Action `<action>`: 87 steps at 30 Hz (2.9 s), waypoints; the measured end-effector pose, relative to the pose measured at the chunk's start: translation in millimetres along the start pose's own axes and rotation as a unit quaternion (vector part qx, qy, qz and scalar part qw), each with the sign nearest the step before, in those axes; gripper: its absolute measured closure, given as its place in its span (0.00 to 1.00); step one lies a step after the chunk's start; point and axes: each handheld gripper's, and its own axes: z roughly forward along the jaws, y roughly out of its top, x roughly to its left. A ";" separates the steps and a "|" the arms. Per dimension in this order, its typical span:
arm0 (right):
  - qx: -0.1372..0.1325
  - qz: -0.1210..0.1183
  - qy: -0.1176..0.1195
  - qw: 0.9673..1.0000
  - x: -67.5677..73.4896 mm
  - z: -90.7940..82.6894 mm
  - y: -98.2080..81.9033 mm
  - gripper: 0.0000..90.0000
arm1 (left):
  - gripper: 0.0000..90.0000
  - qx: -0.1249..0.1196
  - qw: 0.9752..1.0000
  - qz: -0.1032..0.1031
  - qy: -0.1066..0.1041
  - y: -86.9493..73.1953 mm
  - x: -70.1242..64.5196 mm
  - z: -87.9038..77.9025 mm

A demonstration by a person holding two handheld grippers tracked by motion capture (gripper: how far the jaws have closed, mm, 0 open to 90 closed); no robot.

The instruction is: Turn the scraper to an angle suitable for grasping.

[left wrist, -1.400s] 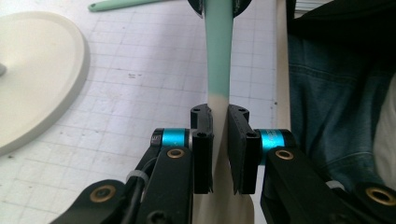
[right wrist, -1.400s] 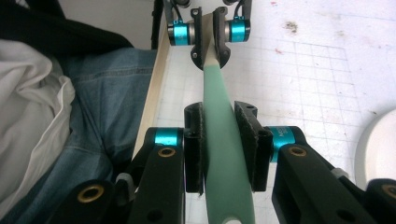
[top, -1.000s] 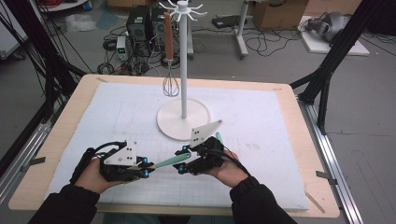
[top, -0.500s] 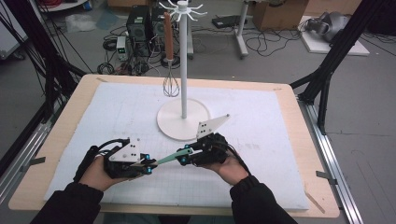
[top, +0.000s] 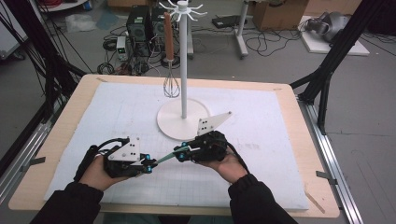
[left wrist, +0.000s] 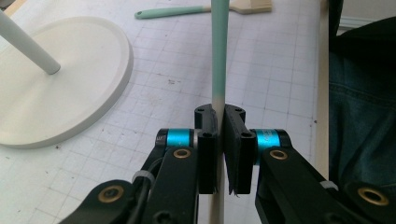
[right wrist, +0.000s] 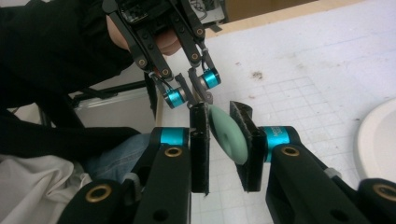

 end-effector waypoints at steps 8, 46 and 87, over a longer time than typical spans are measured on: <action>-0.001 0.008 0.021 1.000 -1.5 1.7 0.9 0.91 | 0.93 -0.001 1.000 -0.007 -0.016 -1.9 0.8 1.5; -0.024 -0.045 0.016 0.999 12.8 8.5 21.8 0.78 | 0.94 -0.044 0.998 -0.028 -0.017 7.5 1.1 1.8; -0.062 -0.039 0.008 0.997 12.9 18.5 24.8 0.91 | 0.93 -0.100 0.993 -0.059 -0.023 12.1 5.2 0.7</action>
